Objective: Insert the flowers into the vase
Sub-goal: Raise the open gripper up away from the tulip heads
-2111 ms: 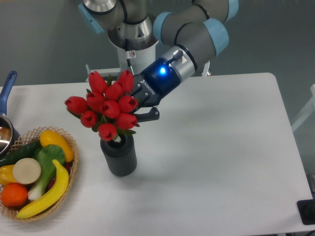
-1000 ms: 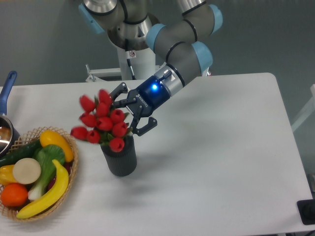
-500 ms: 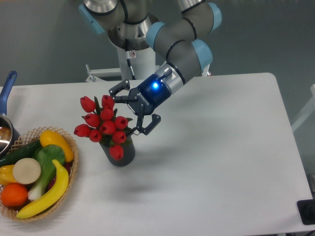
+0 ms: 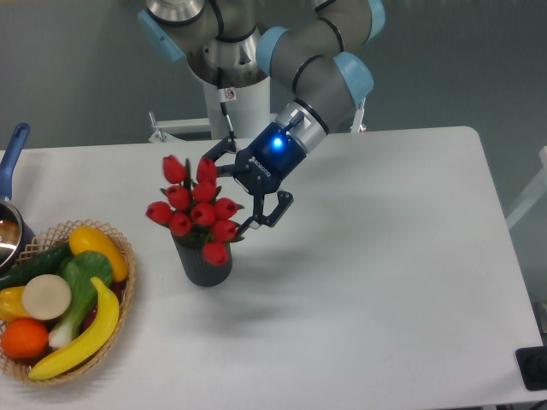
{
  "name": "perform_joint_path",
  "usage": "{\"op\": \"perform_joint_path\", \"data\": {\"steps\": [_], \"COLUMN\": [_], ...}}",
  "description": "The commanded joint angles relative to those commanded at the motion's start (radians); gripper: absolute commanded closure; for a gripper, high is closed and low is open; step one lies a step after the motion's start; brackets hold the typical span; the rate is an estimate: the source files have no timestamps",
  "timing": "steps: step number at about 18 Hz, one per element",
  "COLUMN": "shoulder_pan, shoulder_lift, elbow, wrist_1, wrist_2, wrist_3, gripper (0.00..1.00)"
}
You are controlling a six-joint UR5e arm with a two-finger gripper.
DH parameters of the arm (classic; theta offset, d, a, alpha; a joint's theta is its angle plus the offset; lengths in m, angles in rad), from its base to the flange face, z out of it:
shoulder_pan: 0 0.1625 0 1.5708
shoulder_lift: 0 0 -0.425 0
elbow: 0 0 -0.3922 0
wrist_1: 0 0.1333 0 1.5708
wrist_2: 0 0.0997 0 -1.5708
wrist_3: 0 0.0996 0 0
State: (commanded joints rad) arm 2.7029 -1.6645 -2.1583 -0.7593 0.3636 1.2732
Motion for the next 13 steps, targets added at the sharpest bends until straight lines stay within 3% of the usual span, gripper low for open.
{"op": "perform_joint_path", "data": {"steps": [6, 13], "shoulder_pan": [0.018, 0.044], "shoulder_lift": [0.041, 0.113], "elbow": [-0.025, -0.015], "wrist_1": [0.0, 0.0], "wrist_2": [0.018, 0.303], "wrist_3": [-0.002, 0.002], "gripper": [0.0, 0.0]}}
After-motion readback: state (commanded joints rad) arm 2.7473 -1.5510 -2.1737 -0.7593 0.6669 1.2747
